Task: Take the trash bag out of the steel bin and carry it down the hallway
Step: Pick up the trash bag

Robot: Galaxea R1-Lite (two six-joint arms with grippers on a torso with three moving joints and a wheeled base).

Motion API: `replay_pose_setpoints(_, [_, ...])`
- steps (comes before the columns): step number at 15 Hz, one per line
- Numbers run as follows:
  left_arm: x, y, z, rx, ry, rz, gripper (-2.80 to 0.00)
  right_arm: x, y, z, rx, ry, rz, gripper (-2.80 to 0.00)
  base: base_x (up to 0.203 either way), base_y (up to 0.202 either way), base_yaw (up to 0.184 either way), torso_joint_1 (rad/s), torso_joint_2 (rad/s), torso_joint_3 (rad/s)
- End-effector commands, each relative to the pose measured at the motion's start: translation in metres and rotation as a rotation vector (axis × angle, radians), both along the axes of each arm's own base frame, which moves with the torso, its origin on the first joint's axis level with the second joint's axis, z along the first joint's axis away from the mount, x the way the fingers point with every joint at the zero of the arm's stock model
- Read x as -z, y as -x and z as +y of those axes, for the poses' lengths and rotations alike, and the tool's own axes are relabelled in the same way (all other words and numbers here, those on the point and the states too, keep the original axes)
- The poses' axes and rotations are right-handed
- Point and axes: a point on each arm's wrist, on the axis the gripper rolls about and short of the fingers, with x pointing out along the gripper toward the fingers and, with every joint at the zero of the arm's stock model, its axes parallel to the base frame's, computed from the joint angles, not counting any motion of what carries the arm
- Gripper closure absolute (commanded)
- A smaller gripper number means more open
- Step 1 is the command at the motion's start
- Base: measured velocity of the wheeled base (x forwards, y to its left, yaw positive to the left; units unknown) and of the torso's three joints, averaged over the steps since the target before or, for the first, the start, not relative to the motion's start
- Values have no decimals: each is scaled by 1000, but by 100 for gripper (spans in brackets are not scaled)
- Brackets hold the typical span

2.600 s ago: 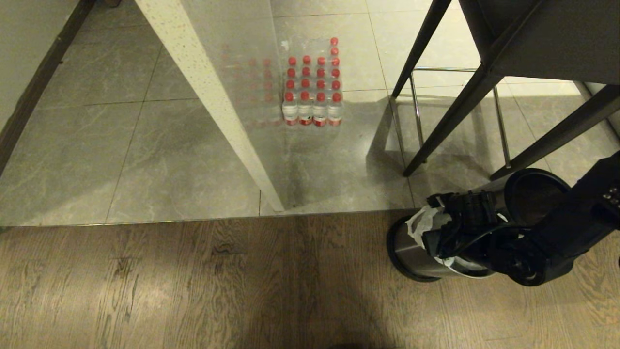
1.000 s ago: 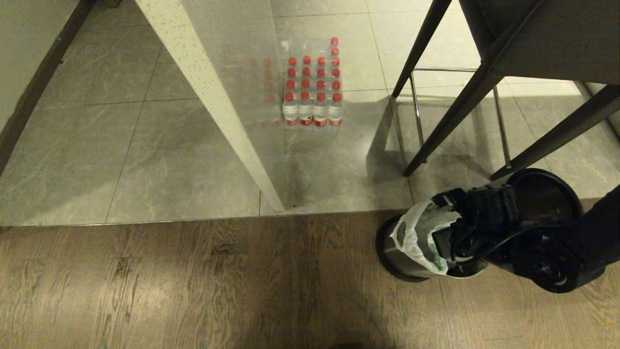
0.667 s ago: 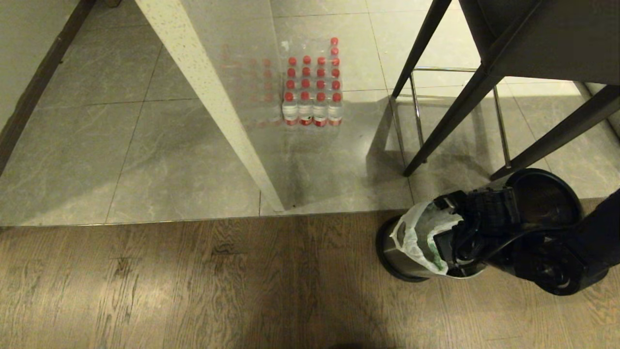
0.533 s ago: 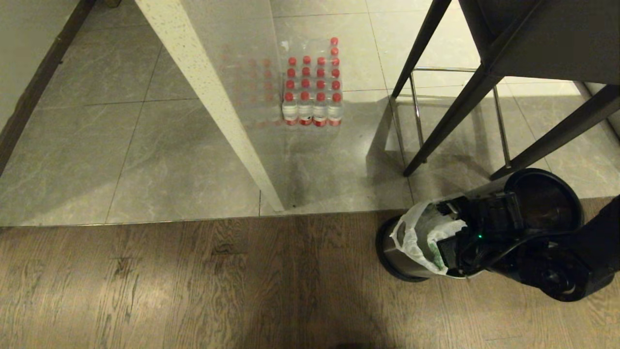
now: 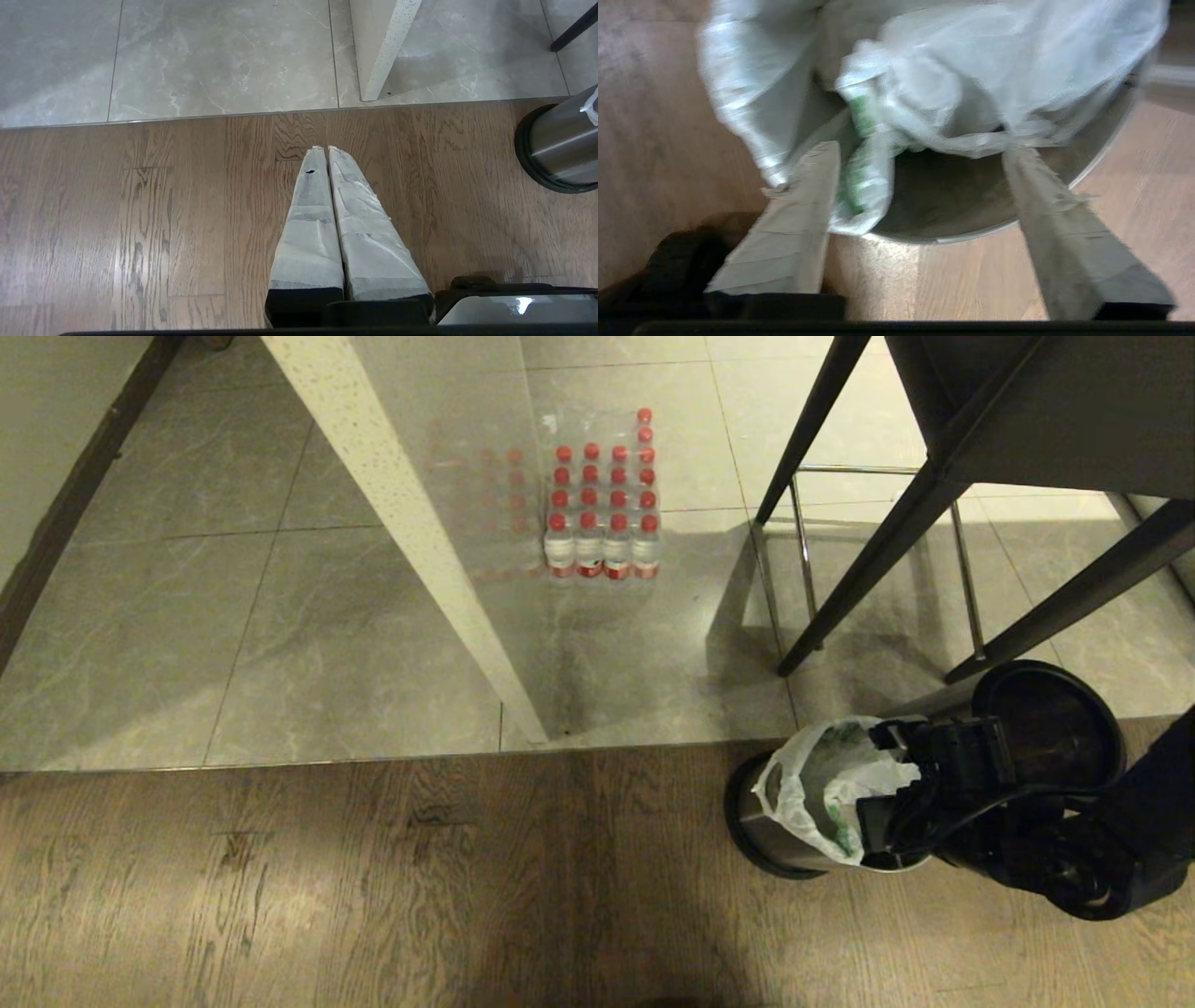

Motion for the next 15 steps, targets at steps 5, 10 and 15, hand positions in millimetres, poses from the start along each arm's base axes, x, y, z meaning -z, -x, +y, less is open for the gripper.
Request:
replay_pose_setpoints(5, [0, 0, 0, 0, 0, 1, 0, 1, -7, -8, 23, 43, -34, -280, 0, 0, 0, 0, 0, 0])
replay_pose_setpoints(10, [0, 0, 0, 0, 0, 1, 0, 2, -7, -17, 19, 95, -21, -280, 0, 0, 0, 0, 0, 0])
replay_pose_setpoints(15, [0, 0, 0, 0, 0, 1, 0, 22, -27, -18, 40, 71, -45, -280, 0, 0, 0, 0, 0, 0])
